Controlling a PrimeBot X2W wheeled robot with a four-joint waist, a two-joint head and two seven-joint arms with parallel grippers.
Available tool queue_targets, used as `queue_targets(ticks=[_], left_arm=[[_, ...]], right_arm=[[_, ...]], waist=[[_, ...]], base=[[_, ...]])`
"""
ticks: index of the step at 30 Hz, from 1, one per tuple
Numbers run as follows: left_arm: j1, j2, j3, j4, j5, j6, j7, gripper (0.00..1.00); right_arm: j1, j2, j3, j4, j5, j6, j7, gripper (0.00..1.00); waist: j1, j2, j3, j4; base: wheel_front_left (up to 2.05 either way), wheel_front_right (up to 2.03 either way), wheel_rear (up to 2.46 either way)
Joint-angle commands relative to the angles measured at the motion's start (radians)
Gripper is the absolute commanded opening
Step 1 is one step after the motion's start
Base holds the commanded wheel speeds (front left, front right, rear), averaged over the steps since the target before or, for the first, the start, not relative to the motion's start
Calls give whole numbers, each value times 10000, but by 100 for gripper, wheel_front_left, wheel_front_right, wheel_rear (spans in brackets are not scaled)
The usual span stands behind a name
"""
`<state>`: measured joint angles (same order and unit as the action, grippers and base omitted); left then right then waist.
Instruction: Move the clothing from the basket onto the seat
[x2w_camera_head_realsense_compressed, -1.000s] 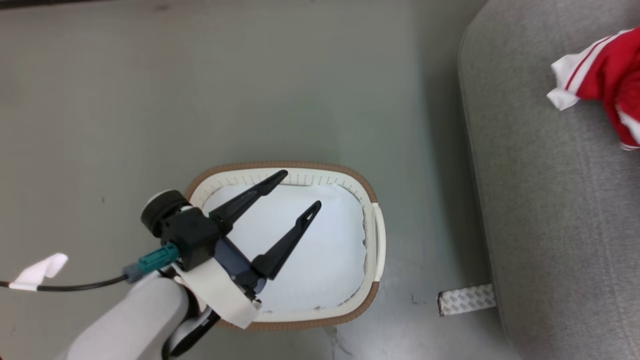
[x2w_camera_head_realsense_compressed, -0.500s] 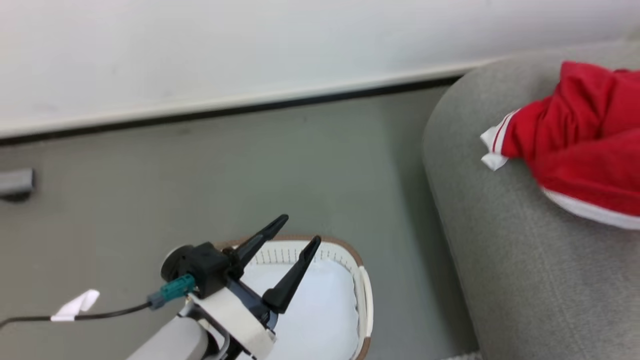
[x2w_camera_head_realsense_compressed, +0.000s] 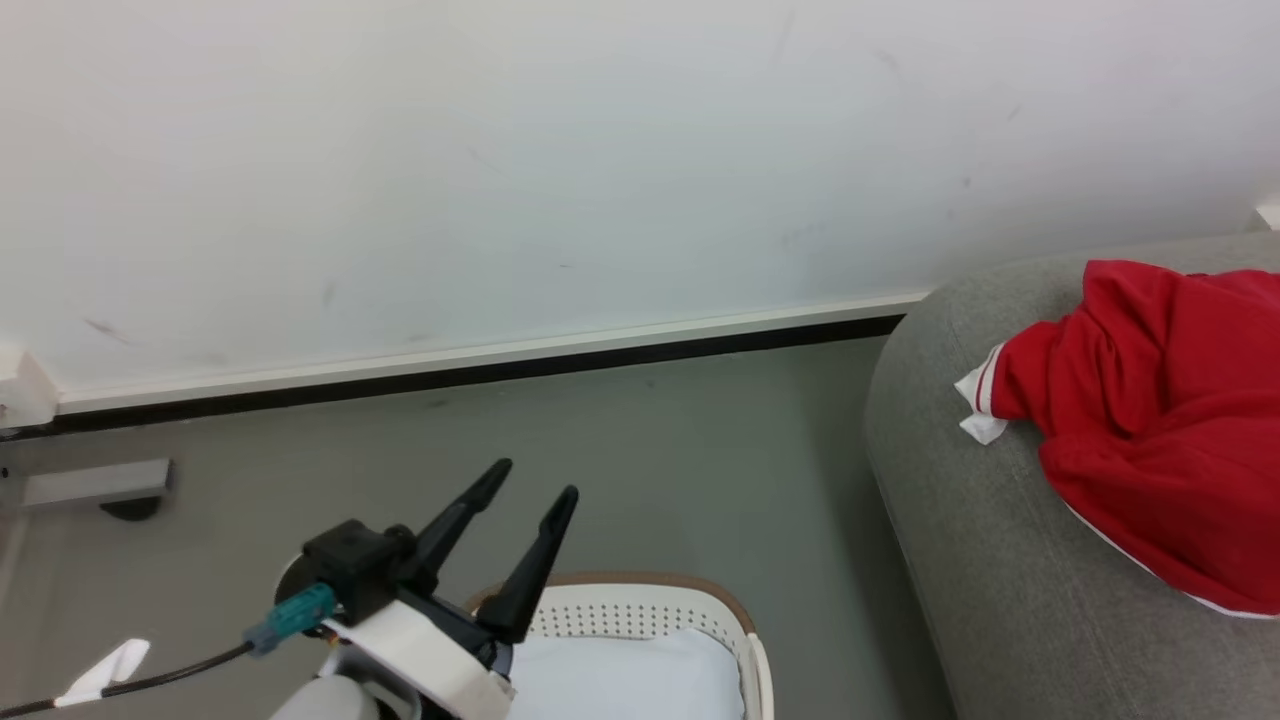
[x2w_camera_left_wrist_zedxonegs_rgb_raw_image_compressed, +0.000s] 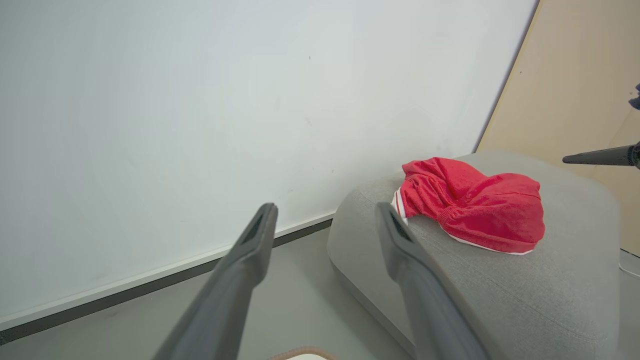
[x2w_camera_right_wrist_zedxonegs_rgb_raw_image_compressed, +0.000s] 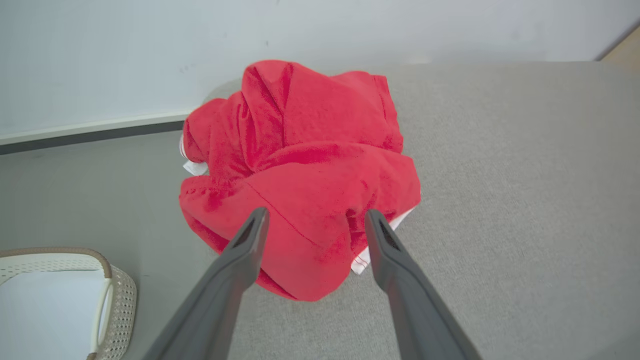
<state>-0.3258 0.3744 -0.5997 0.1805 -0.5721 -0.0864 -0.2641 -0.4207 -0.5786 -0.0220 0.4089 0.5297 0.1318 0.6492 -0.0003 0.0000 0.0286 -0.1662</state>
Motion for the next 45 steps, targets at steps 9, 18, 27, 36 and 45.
queue_targets(ticks=[9,18,27,36,45], left_arm=[[735,422,1867,-197,-61,461,-1,100],[1961,182,3596,-343,333,951,-1,100],[3025,-871,5216,-357,1152,810,-2,100],[3262,-1923,6150,272,2313,-8,-2,100],[3127,-2299,6565,573,2766,-384,-2,100]], right_arm=[[1013,1212,-510,-2988,-262,-23,-2697,100],[1988,3084,-658,-3848,-898,-23,-5272,100],[3178,4238,-86,-3198,-2165,-23,-7858,100],[3796,4758,773,-1772,-2782,-23,-8941,100],[3517,5027,909,-1446,-2912,-23,-9139,100]], waist=[[3,0,-499,819],[3,0,-804,1128],[3,0,-794,1351],[3,0,-770,1427],[3,0,-690,1366]], base=[[0,0,0],[0,0,0],[0,0,0],[0,0,0],[0,0,0]])
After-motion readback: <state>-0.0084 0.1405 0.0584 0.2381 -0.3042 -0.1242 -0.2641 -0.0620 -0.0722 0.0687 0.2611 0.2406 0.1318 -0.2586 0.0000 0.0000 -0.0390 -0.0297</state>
